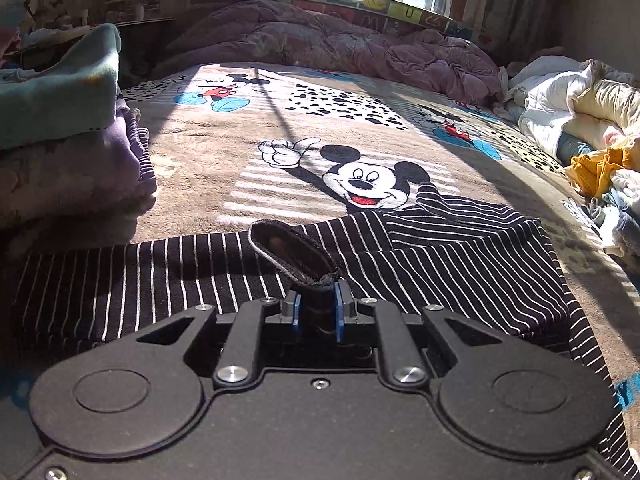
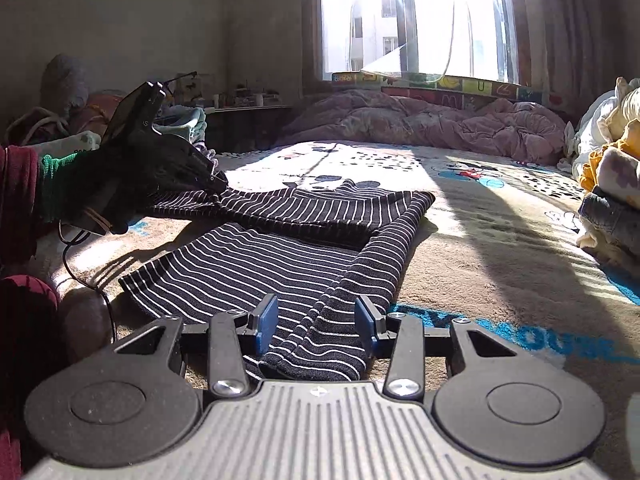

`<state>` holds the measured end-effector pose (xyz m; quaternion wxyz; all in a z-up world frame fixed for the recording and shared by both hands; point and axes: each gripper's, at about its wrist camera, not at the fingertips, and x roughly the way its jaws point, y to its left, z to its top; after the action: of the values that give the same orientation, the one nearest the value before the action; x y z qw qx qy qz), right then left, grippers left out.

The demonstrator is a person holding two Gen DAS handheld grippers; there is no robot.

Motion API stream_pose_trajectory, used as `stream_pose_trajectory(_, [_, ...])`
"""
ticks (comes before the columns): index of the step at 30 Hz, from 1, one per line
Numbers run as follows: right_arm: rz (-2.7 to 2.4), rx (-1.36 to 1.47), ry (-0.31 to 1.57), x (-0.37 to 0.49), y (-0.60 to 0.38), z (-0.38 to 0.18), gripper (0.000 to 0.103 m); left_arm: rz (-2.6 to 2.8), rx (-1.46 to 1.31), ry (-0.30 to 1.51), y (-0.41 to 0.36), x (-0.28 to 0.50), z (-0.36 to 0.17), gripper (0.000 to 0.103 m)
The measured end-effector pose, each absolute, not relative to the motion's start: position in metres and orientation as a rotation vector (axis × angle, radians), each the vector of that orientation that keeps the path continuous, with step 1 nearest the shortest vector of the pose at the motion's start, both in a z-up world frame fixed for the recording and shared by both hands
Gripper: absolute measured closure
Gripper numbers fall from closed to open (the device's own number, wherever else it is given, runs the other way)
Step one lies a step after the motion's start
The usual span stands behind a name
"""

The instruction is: Fold clothes

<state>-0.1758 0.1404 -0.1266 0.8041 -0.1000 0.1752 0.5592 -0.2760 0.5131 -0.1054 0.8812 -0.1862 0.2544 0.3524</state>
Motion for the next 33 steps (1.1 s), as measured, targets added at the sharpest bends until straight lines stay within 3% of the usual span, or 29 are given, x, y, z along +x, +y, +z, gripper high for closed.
stream_pose_trajectory(5, [1.221,-0.282,0.508,-0.160,0.176,-0.167,0.072,0.782,-0.382,0.511,0.502,-0.297,-0.102,0.085])
stream_pose_trajectory(12, [1.253,-0.311,0.409,-0.177,0.172,-0.152,0.073,0.779,-0.336,0.517,0.474,-0.314,-0.095,0.085])
stream_pose_trajectory(17, [1.232,-0.271,0.386,-0.158,0.191,-0.147,0.073,0.588,-0.200,0.557,0.461,-0.240,-0.073,0.084])
stream_pose_trajectory(26, [1.252,-0.253,0.461,-0.145,0.201,-0.164,0.071,0.268,-0.053,0.679,0.466,-0.044,-0.078,0.066])
stream_pose_trajectory(31, [1.268,-0.235,0.480,-0.142,0.201,-0.167,0.068,0.180,-0.066,0.804,0.480,0.023,-0.103,0.068])
stream_pose_trajectory(33, [1.270,-0.234,0.485,-0.143,0.201,-0.167,0.067,0.162,-0.097,0.861,0.484,0.035,-0.112,0.079])
